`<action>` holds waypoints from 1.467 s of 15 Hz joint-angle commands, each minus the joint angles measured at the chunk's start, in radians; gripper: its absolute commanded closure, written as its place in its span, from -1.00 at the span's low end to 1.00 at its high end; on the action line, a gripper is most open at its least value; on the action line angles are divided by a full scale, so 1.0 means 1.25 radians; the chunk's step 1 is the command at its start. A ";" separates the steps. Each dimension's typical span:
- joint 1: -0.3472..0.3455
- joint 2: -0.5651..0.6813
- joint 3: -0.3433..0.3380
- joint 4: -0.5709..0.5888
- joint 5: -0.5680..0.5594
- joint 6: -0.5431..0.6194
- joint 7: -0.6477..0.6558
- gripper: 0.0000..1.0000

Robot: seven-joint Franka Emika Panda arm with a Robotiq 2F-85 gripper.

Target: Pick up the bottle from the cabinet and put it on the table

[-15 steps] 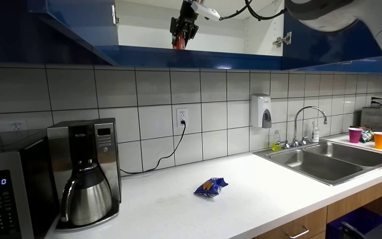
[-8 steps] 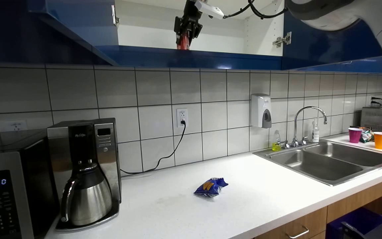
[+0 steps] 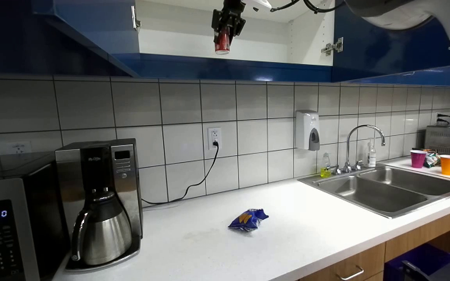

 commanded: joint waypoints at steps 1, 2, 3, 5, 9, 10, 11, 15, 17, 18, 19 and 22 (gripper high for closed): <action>-0.012 -0.045 -0.001 -0.029 0.016 -0.019 -0.001 0.24; -0.013 -0.056 -0.002 -0.040 0.018 -0.021 -0.004 0.24; -0.014 -0.064 -0.003 -0.046 0.018 -0.021 -0.005 0.24; -0.018 -0.089 -0.004 -0.070 0.021 -0.023 -0.007 0.24; -0.022 -0.155 -0.009 -0.145 0.023 -0.025 -0.011 0.24; -0.021 -0.177 -0.011 -0.172 0.023 -0.022 -0.012 0.24; -0.020 -0.197 -0.013 -0.199 0.023 -0.018 -0.014 0.24; -0.020 -0.289 -0.020 -0.329 0.029 -0.002 -0.025 0.24; -0.021 -0.344 -0.025 -0.410 0.034 0.009 -0.032 0.24; -0.022 -0.372 -0.030 -0.455 0.034 0.016 -0.036 0.24; -0.022 -0.397 -0.036 -0.495 0.037 0.019 -0.043 0.24; -0.022 -0.474 -0.061 -0.622 0.044 0.028 -0.065 0.24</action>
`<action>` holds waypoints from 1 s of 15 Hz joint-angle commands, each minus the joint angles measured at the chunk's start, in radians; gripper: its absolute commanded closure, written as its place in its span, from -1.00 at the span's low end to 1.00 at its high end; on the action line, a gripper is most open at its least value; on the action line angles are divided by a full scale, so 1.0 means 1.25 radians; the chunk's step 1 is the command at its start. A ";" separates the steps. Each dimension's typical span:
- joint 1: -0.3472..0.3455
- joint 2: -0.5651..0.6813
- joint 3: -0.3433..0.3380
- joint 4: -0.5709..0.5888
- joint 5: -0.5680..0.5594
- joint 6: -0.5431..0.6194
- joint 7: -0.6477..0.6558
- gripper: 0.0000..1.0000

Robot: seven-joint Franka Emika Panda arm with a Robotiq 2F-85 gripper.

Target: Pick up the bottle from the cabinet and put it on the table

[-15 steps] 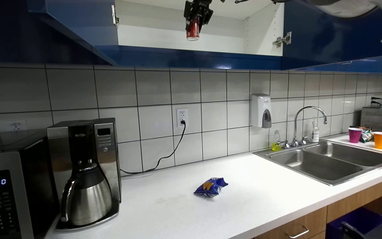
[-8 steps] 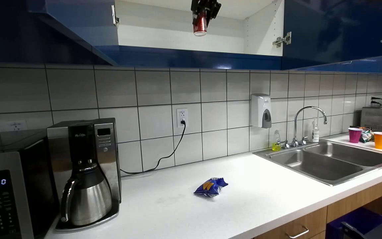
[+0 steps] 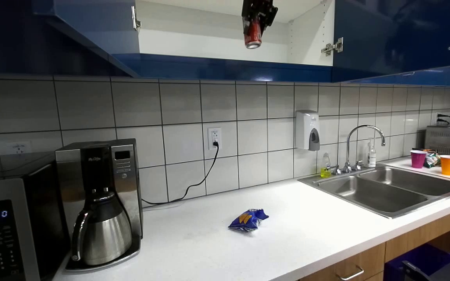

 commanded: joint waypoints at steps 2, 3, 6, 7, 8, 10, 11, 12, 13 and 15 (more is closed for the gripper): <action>-0.010 -0.149 -0.035 -0.238 0.022 0.051 -0.056 0.24; -0.009 -0.167 -0.044 -0.270 0.020 0.055 -0.062 0.24; -0.052 -0.211 -0.035 -0.361 0.021 0.067 -0.088 0.24; -0.059 -0.224 -0.038 -0.388 0.021 0.073 -0.095 0.24; -0.064 -0.237 -0.041 -0.416 0.021 0.081 -0.102 0.24; -0.071 -0.254 -0.048 -0.464 0.019 0.096 -0.109 0.24; -0.073 -0.261 -0.053 -0.483 0.020 0.102 -0.114 0.24; -0.076 -0.267 -0.057 -0.503 0.019 0.114 -0.120 0.24; -0.077 -0.269 -0.062 -0.522 0.020 0.126 -0.125 0.24; -0.079 -0.271 -0.070 -0.552 0.021 0.153 -0.131 0.24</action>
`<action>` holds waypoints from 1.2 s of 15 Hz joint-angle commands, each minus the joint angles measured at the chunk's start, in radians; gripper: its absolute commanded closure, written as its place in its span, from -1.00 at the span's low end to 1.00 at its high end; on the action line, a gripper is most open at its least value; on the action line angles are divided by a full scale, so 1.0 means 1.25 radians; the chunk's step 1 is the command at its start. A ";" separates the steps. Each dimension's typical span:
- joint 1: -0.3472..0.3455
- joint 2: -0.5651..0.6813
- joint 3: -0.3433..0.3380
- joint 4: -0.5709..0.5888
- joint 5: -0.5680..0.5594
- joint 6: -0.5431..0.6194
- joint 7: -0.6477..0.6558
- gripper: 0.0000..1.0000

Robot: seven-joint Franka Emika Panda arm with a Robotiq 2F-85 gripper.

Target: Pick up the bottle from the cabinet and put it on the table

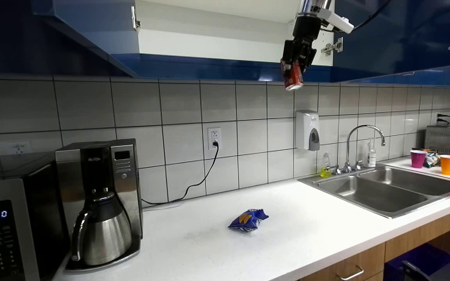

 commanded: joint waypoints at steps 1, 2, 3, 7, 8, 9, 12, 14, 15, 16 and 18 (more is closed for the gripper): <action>-0.018 -0.027 -0.007 -0.069 0.014 0.063 -0.037 0.24; -0.019 -0.023 -0.012 -0.082 0.014 0.083 -0.042 0.24; -0.020 -0.016 -0.019 -0.097 0.017 0.103 -0.049 0.24; -0.026 0.028 -0.046 -0.168 0.027 0.197 -0.071 0.24; -0.027 0.042 -0.052 -0.184 0.029 0.224 -0.075 0.24; -0.029 0.064 -0.057 -0.198 0.031 0.249 -0.082 0.24; -0.034 0.131 -0.068 -0.231 0.044 0.326 -0.109 0.24; -0.039 0.182 -0.068 -0.245 0.061 0.380 -0.130 0.24; -0.041 0.211 -0.067 -0.250 0.073 0.410 -0.141 0.24; -0.045 0.238 -0.064 -0.254 0.084 0.438 -0.149 0.24; -0.053 0.297 -0.056 -0.258 0.119 0.492 -0.177 0.24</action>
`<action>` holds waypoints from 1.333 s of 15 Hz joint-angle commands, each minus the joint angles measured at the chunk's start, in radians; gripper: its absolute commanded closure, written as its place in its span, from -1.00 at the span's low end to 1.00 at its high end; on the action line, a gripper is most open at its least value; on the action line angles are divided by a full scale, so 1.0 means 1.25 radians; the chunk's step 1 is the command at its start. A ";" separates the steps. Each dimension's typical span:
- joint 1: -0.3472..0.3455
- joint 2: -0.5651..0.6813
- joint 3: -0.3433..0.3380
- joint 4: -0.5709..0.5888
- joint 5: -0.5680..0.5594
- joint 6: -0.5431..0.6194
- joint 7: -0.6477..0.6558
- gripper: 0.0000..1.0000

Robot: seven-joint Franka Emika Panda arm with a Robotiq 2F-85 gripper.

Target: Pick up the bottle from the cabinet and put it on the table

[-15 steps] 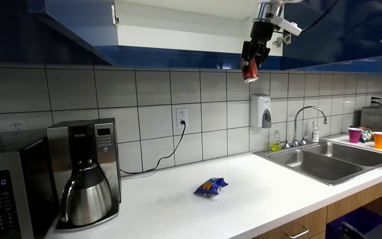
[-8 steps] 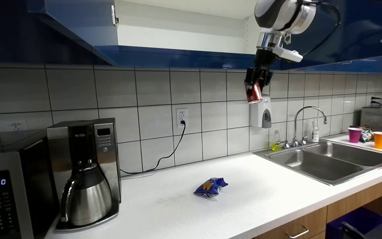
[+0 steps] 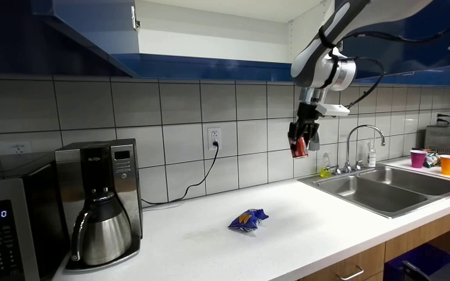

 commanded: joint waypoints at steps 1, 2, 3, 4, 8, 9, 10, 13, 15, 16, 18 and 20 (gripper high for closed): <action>-0.032 0.102 0.029 0.008 0.073 0.088 -0.074 0.24; -0.039 0.130 0.039 0.007 0.090 0.111 -0.089 0.24; -0.048 0.163 0.052 0.008 0.109 0.135 -0.106 0.24; -0.059 0.195 0.068 0.010 0.123 0.161 -0.120 0.24; -0.120 0.315 0.152 0.016 0.158 0.272 -0.168 0.24; -0.138 0.342 0.172 0.019 0.152 0.297 -0.171 0.24; -0.156 0.369 0.193 0.023 0.143 0.321 -0.170 0.24; -0.211 0.427 0.249 0.034 0.117 0.369 -0.160 0.24; -0.245 0.455 0.282 0.041 0.099 0.393 -0.155 0.24; -0.263 0.467 0.301 0.042 0.098 0.421 -0.153 0.24; -0.297 0.490 0.335 0.044 0.086 0.478 -0.147 0.24; -0.337 0.510 0.375 0.044 0.065 0.525 -0.139 0.24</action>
